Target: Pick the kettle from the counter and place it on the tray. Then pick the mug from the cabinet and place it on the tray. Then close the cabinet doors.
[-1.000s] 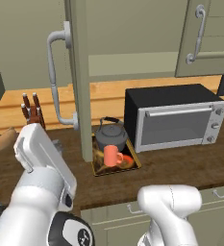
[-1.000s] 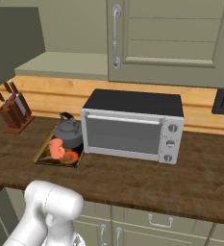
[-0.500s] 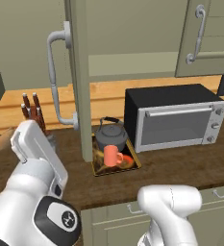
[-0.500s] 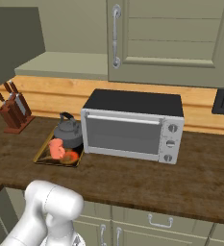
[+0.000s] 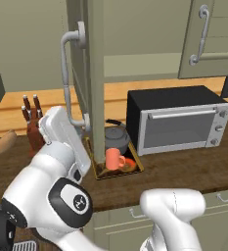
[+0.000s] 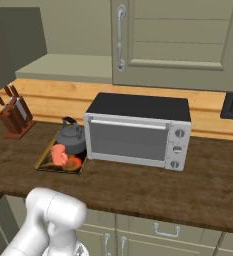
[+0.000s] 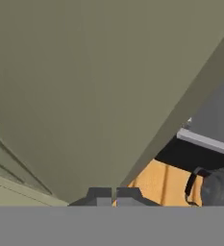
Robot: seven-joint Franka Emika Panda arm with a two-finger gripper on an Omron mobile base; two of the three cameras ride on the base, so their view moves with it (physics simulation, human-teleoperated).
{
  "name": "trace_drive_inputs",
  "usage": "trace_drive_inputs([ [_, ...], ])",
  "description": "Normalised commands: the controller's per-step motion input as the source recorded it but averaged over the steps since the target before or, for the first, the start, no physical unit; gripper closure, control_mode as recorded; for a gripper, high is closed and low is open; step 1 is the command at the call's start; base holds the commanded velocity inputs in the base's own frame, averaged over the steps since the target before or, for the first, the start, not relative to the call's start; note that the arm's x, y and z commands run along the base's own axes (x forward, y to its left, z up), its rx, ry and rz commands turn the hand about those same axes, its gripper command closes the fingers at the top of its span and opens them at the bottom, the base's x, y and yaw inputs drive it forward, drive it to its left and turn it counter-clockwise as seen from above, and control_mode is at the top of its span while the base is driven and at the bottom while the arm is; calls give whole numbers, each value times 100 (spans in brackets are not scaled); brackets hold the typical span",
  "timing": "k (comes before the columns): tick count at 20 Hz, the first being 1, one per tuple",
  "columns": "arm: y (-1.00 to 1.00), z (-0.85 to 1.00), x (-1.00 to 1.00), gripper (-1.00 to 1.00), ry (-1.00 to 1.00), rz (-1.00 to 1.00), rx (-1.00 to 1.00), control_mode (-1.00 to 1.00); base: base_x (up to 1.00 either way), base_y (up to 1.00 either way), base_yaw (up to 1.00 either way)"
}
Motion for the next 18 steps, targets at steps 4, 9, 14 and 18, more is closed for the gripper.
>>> trace_drive_inputs([
  [4,-100,25,0,100,-20,-11,0,-100,0,0,0],
  [9,-95,30,6,100,-22,-7,0,-100,0,0,0],
  [14,-69,26,42,100,-20,-3,0,-100,0,0,0],
  [18,-43,42,48,100,-22,-4,0,-100,0,0,0],
])
